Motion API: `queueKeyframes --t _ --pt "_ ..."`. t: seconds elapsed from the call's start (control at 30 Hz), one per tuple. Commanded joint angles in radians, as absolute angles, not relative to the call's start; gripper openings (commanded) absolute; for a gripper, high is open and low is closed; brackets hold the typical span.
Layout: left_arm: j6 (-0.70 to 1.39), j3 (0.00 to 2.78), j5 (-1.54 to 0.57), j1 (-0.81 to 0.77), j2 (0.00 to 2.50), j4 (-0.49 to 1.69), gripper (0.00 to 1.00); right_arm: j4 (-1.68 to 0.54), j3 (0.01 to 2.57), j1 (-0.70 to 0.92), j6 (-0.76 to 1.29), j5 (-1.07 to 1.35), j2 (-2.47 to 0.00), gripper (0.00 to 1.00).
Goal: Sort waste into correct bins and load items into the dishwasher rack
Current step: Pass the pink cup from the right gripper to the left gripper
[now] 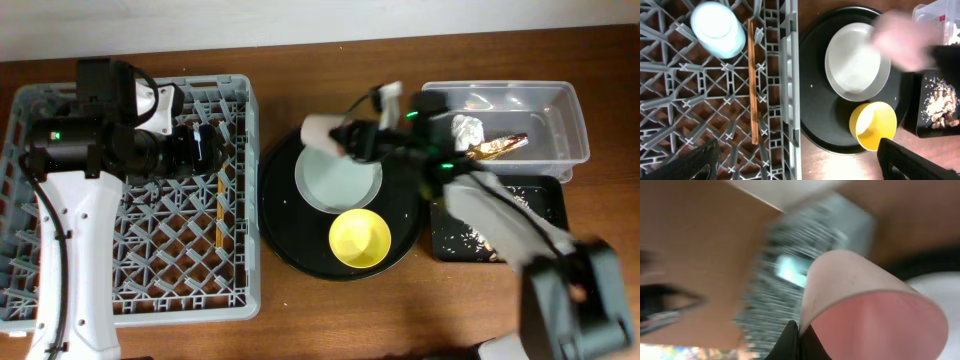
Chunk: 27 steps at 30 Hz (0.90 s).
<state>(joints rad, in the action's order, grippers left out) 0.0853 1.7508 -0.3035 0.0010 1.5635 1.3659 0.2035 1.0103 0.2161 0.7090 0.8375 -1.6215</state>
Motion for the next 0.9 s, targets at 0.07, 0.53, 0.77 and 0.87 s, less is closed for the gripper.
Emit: queueKeyframes --t 0.07,0.53,0.77,0.87 --pt "-0.141 1.755 -0.749 0.001 1.565 1.380 0.99 0.210 1.012 0.043 0.720 1.275 -1.356 0.04" --pt "-0.264 1.755 -1.313 -0.104 1.570 1.332 0.99 0.184 1.011 0.047 0.771 1.540 -1.162 0.04" --pt "-0.263 1.755 -1.244 -0.160 1.570 1.311 0.99 0.332 1.012 0.184 0.828 1.513 -1.162 0.04" --pt "-0.263 1.755 -1.246 -0.164 1.570 1.312 0.99 0.349 1.011 0.220 0.828 1.483 -1.162 0.04"
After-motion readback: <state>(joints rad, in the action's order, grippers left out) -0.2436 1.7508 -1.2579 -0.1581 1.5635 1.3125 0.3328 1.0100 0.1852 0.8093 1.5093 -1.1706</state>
